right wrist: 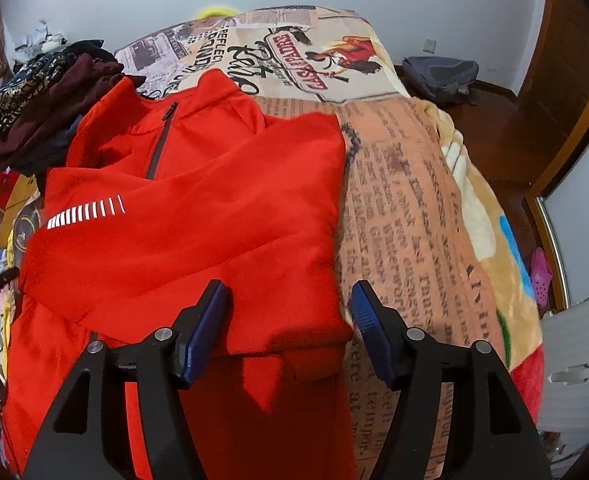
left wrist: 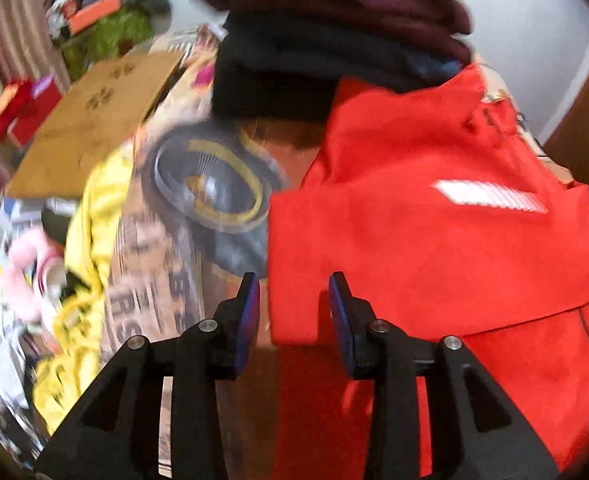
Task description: Fold large clothes
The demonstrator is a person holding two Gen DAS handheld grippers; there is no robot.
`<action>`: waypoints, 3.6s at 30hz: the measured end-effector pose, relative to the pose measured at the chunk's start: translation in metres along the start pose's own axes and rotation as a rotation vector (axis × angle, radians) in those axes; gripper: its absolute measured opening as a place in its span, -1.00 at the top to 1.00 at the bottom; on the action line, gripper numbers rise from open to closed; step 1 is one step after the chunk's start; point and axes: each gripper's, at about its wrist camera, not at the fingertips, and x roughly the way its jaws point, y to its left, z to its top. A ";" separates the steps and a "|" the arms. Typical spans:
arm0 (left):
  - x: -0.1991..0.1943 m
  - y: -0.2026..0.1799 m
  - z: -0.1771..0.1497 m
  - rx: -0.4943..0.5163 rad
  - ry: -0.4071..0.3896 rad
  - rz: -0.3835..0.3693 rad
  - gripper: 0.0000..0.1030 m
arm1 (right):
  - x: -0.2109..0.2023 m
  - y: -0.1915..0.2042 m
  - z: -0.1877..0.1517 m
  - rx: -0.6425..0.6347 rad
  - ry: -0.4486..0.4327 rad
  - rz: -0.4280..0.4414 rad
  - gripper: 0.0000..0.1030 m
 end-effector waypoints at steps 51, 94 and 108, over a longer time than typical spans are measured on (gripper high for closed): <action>0.076 -0.171 0.146 0.435 -0.176 -0.075 0.96 | 0.153 0.080 0.198 0.030 0.062 0.144 0.78; -0.065 -0.055 -0.007 0.292 -0.097 -0.204 0.61 | -0.073 0.048 -0.033 -0.112 -0.086 0.236 0.60; -0.008 0.043 0.025 -0.214 -0.013 -0.217 -0.70 | -0.025 0.000 0.035 0.144 -0.105 0.198 0.07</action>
